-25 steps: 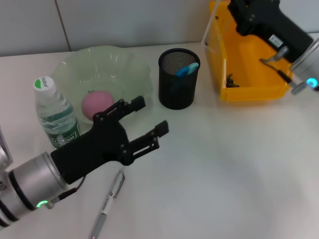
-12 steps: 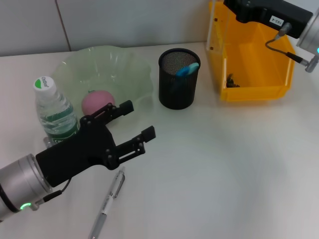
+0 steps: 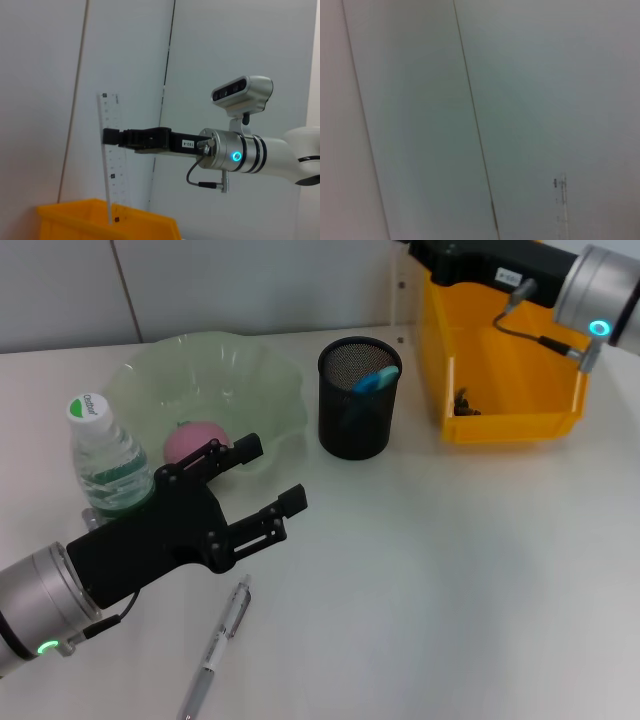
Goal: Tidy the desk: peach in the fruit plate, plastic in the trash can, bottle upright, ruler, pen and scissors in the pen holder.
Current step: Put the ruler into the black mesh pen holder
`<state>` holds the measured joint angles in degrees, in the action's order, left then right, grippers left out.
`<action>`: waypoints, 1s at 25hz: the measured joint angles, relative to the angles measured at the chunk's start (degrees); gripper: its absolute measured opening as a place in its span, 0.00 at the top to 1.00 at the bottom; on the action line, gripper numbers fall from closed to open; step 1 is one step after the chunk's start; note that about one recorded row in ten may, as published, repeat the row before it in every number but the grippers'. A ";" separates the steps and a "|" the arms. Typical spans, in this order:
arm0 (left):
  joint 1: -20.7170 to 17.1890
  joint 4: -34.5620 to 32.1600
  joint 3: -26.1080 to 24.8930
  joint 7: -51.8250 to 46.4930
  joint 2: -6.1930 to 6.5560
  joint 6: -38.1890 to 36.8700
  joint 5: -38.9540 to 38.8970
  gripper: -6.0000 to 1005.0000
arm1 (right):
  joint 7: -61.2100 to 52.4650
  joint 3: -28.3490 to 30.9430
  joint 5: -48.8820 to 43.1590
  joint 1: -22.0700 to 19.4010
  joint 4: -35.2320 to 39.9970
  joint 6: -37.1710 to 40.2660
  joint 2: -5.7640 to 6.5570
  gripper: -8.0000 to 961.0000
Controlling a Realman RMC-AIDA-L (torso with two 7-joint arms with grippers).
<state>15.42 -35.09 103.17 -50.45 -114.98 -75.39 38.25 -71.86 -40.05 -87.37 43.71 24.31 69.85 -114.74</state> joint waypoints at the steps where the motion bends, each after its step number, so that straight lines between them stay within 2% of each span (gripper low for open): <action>1: 0.08 0.09 -0.06 0.00 -0.02 0.12 0.01 0.22 | -0.32 -0.50 0.00 0.21 -0.06 -0.66 -0.15 0.98; 8: 0.59 1.55 -1.07 0.00 0.04 0.01 0.11 0.22 | 0.45 -2.37 0.14 1.61 0.25 -6.92 -2.70 0.98; 10: 0.62 1.63 -1.31 0.00 0.10 -0.21 0.14 0.22 | 0.86 -2.48 0.22 1.81 0.27 -7.81 -2.99 0.98; 11: 0.63 1.63 -1.38 0.00 0.20 -0.46 0.16 0.22 | 1.72 -2.50 0.37 2.25 0.32 -9.61 -3.69 0.98; 13: 0.64 1.64 -1.39 0.00 0.22 -0.51 0.17 0.22 | 2.26 -2.37 0.50 2.58 0.38 -10.97 -4.06 0.98; 25: 1.71 3.21 -2.82 -0.31 -0.06 -0.54 0.16 0.22 | 9.42 -2.11 4.65 3.68 -3.23 -12.99 -4.47 0.98</action>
<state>17.13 -31.88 100.35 -50.76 -115.04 -75.93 38.41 -62.44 -42.16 -82.72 47.39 21.08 56.86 -119.20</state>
